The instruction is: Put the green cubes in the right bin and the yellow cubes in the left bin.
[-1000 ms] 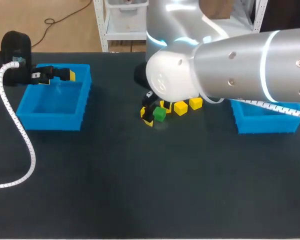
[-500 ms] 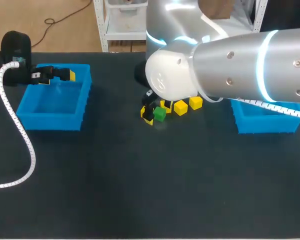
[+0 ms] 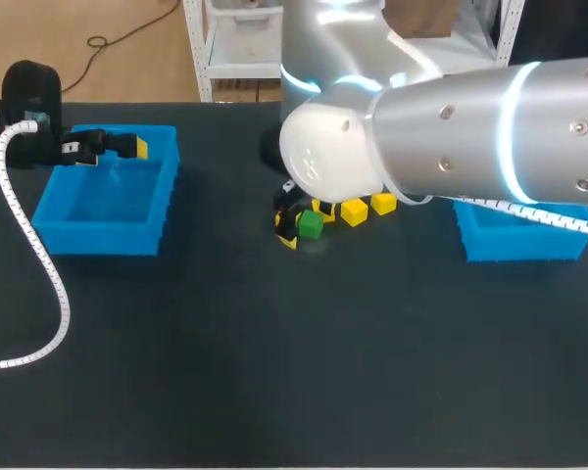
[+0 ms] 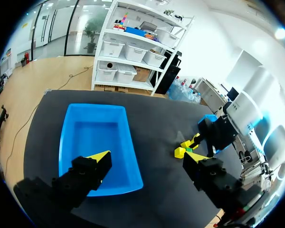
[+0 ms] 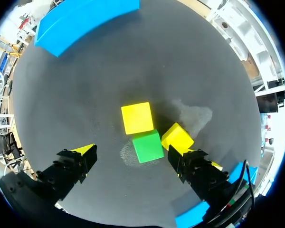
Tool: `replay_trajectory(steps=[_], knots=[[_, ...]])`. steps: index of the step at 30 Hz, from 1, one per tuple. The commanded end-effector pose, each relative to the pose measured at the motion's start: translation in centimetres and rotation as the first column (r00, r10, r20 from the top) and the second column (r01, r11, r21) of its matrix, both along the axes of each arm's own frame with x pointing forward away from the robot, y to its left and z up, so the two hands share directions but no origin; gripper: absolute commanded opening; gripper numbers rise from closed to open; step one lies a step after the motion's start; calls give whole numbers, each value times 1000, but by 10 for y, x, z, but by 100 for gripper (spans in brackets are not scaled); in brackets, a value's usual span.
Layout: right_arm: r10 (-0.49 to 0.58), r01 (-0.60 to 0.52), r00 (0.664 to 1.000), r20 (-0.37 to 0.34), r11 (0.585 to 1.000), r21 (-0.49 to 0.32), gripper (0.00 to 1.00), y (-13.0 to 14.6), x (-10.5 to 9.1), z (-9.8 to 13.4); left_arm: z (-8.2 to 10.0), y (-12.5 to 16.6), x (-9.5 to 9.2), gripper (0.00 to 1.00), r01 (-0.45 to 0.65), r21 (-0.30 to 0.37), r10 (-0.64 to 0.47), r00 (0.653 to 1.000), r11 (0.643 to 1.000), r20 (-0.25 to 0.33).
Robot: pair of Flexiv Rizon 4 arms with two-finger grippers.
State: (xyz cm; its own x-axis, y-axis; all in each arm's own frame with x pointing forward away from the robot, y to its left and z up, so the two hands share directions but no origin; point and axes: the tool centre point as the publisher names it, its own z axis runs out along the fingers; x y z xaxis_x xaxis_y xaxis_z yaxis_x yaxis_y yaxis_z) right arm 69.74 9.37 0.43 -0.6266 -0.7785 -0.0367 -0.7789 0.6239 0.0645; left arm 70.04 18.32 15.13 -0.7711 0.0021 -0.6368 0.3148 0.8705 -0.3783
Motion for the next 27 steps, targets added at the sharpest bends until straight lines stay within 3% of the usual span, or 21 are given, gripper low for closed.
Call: replay_trajectory(steps=[1, 27], knots=[[-5, 5, 1000, 6, 1000, -3, 100, 2, -3, -20, -1, 1, -1, 100, 4, -7, -4, 1000, 1000, 6], [-21, 22, 999, 28, 1000, -11, 100, 0, -5, -22, -1, 1, -1, 100, 4, -7, -4, 1000, 1000, 6]])
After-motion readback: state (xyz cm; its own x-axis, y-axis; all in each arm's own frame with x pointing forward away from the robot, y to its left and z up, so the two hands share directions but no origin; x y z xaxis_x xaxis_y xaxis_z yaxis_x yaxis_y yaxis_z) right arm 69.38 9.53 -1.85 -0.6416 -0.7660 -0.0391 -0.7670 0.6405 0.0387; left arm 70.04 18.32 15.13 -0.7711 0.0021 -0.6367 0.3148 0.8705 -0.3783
